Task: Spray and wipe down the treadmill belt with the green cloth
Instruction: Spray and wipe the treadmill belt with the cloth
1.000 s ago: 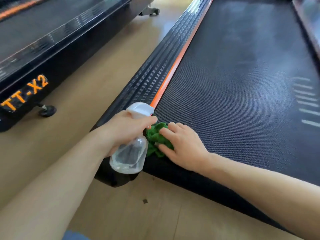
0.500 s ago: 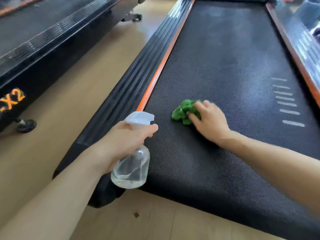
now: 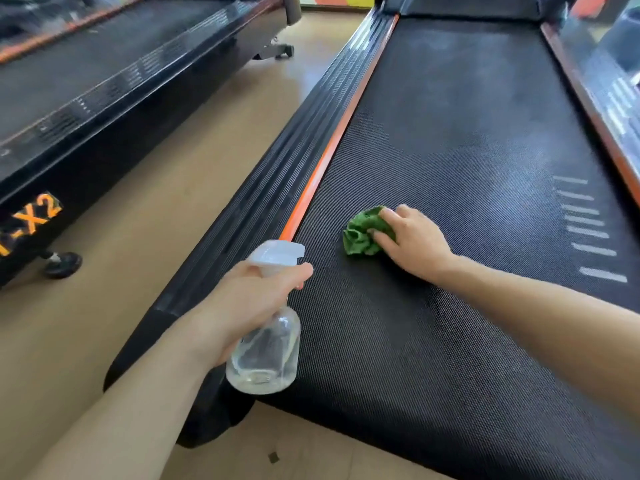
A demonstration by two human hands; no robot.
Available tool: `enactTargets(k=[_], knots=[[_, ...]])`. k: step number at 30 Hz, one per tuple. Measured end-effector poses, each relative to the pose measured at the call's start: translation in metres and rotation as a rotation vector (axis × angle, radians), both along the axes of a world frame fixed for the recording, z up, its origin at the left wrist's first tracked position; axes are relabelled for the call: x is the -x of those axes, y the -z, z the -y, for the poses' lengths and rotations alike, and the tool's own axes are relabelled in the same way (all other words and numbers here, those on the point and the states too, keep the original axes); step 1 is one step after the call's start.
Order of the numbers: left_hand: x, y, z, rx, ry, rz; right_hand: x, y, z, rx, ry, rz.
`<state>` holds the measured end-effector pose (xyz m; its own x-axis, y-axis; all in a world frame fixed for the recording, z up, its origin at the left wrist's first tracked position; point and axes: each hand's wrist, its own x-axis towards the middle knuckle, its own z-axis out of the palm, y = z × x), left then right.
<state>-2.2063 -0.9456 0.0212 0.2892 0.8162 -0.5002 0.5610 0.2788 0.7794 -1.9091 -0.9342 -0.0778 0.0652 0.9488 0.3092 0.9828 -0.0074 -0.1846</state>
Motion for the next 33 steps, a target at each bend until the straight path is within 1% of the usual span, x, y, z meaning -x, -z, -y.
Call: enactTargets(k=[2,3,5,7,9,11,14,16,18,20,22,24,27,30,31,33], knots=[[0.007,0.001,-0.005,-0.007,-0.024,0.011,0.01,-0.002,-0.013,0.017,0.101,-0.015],[0.008,0.003,-0.006,-0.005,-0.028,0.009,0.017,-0.003,-0.005,0.021,0.085,-0.012],[0.008,0.005,-0.007,-0.005,-0.032,0.005,0.032,-0.001,0.036,0.046,-0.084,-0.024],[0.004,0.005,-0.007,0.013,-0.032,0.013,0.049,-0.001,0.096,0.095,-0.262,-0.029],[-0.004,0.005,-0.009,0.032,-0.026,0.03,0.057,-0.008,0.142,0.126,-0.383,-0.012],[-0.011,0.004,-0.008,0.032,-0.016,0.043,0.052,-0.01,0.155,0.134,-0.464,0.027],[-0.014,0.006,-0.009,0.016,-0.008,0.044,0.037,-0.012,0.127,0.113,-0.565,0.084],[-0.011,0.007,-0.01,0.023,-0.023,0.05,0.031,-0.005,0.085,0.051,-0.517,0.079],[-0.007,0.007,-0.011,0.024,-0.049,0.052,0.033,0.003,0.033,-0.009,-0.361,0.066],[-0.003,0.007,-0.014,-0.001,-0.074,0.058,0.045,0.007,-0.008,-0.025,-0.191,0.05],[0.002,0.007,-0.016,-0.031,-0.128,0.055,0.057,0.006,-0.021,-0.024,-0.086,0.035],[0.002,0.005,-0.017,-0.046,-0.185,0.045,0.064,0.003,0.0,-0.03,-0.119,0.019],[-0.009,-0.002,-0.018,-0.099,-0.252,0.005,0.066,-0.006,0.067,0.03,-0.299,0.013],[-0.029,-0.009,-0.025,-0.155,-0.301,-0.055,0.039,-0.01,0.13,0.055,-0.47,0.075],[-0.038,-0.011,-0.029,-0.159,-0.315,-0.073,0.021,-0.007,0.144,0.035,-0.48,0.092],[-0.051,-0.014,-0.037,-0.151,-0.322,-0.085,-0.011,-0.002,0.16,-0.02,-0.425,0.105]])
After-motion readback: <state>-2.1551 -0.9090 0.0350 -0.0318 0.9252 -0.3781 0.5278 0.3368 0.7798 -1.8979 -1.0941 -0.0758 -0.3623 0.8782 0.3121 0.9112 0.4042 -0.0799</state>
